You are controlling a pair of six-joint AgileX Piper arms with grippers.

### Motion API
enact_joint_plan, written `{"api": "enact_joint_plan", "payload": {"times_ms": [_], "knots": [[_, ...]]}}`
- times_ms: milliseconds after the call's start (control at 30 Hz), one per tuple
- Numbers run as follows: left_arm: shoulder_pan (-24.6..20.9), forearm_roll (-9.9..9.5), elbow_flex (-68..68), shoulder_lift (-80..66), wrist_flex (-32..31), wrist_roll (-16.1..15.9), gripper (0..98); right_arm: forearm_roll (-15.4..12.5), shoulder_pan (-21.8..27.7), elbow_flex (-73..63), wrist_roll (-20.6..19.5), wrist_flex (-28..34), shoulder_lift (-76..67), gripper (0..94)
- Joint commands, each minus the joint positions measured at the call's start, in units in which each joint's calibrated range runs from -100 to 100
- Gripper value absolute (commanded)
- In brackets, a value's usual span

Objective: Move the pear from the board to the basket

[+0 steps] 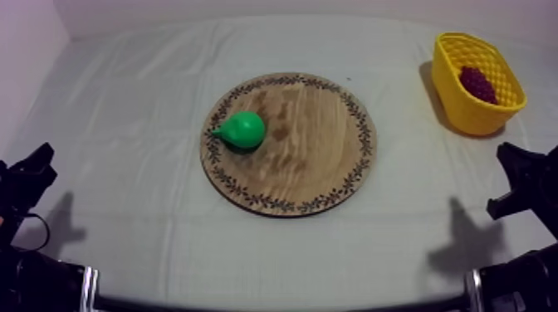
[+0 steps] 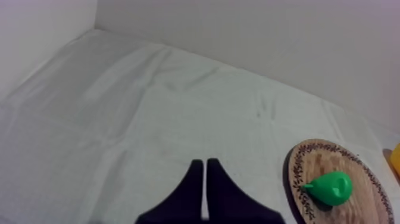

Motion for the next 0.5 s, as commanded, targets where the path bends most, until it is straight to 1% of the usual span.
{"api": "enact_joint_plan", "payload": {"times_ms": [0,200,467], "knots": [[0.0,-0.02,0.0,0.0,0.0,0.0,0.1,0.0,0.0,0.0,-0.3,0.0,0.0,0.6],[0.0,-0.02,0.0,0.0,0.0,0.0,0.1,0.0,0.0,0.0,-0.4,0.0,0.0,0.6],[0.0,-0.02,0.0,0.0,0.0,0.0,0.1,0.0,0.0,0.0,0.7,0.0,0.0,0.6]]}}
